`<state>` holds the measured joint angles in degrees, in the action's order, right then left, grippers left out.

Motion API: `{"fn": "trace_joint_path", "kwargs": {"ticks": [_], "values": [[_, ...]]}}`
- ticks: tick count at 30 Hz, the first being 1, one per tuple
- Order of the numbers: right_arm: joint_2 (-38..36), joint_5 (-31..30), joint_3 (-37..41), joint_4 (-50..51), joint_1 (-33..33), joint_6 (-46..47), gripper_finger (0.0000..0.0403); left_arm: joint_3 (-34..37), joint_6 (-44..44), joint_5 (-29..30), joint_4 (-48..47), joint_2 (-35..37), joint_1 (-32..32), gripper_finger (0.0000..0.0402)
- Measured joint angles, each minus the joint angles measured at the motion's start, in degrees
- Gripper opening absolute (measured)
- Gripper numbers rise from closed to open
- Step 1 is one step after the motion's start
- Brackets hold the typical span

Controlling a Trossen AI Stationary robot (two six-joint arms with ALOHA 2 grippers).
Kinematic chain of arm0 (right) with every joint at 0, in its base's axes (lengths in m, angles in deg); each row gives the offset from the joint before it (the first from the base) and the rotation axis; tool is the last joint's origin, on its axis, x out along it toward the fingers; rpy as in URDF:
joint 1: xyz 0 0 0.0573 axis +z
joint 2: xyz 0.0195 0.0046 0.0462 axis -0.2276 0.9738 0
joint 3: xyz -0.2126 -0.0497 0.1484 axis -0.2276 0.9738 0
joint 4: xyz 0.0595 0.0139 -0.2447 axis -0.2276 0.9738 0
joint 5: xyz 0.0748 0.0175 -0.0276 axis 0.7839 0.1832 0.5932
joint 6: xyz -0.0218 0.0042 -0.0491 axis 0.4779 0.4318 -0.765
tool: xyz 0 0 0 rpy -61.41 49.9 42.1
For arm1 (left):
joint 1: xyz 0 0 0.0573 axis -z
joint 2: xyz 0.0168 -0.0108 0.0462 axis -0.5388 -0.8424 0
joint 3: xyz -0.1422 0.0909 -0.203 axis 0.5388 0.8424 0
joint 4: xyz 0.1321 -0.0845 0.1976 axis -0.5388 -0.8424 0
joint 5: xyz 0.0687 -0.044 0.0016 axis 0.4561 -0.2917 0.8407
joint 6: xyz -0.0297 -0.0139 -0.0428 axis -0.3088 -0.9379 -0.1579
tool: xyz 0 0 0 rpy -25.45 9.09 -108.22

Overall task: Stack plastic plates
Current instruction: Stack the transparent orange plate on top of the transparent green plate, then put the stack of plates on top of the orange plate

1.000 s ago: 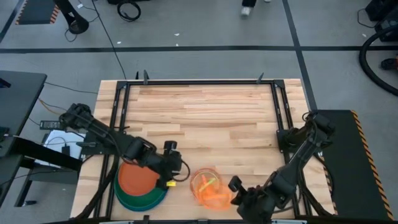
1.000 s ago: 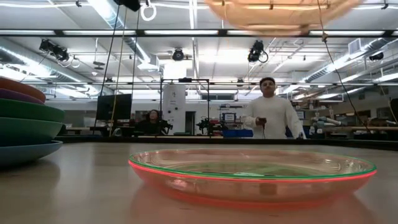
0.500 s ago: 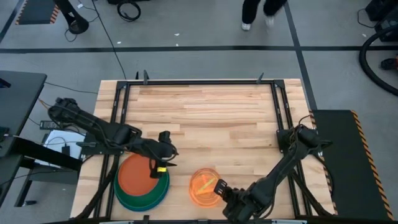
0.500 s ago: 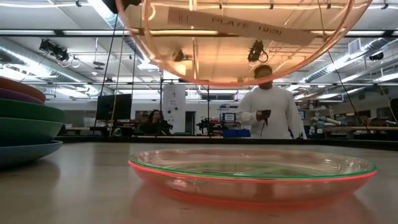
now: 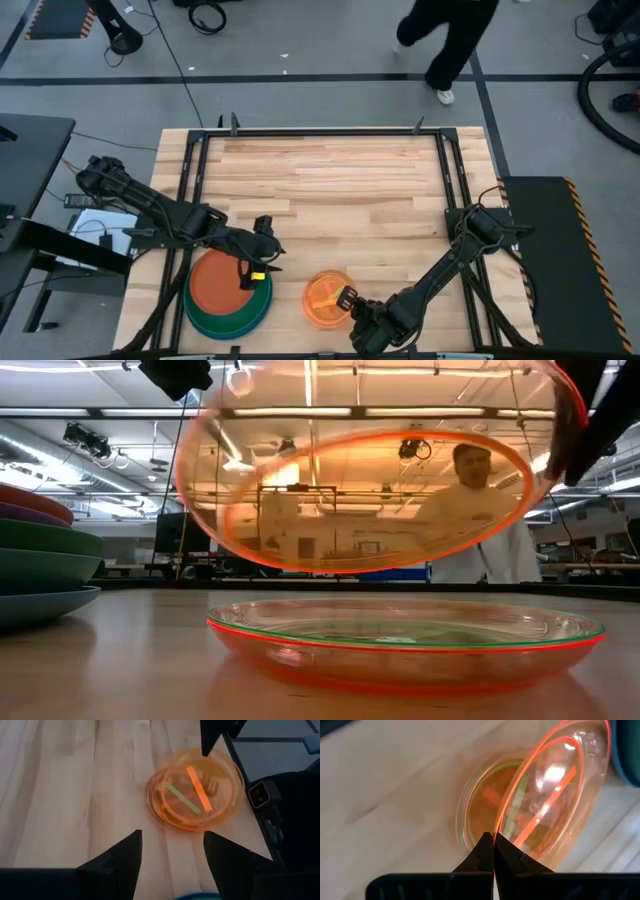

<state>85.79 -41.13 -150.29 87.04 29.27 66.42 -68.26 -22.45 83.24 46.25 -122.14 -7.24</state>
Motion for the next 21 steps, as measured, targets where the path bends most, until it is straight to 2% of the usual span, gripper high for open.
{"fn": "trace_joint_path", "kwargs": {"ticks": [5,8,15,21], "values": [[1.6,1.9,0.1,-0.9,-0.5,-0.1,0.0003,0.0,-0.2,0.0,0.4,0.0,0.0,0.0217],[2.2,0.4,0.3,0.5,-0.4,0.8,0.0012,0.0,-2.8,0.2,5.2,-1.1,1.2,0.0217],[2.8,0.4,0.5,0.0,-0.7,1.3,0.0057,0.0,0.8,0.0,20.3,-9.7,7.7,0.0217],[2.8,0.1,0.6,0.2,-1.3,2.1,0.0102,0.0,1.9,3.1,28.5,-19.0,9.7,0.0217]]}}
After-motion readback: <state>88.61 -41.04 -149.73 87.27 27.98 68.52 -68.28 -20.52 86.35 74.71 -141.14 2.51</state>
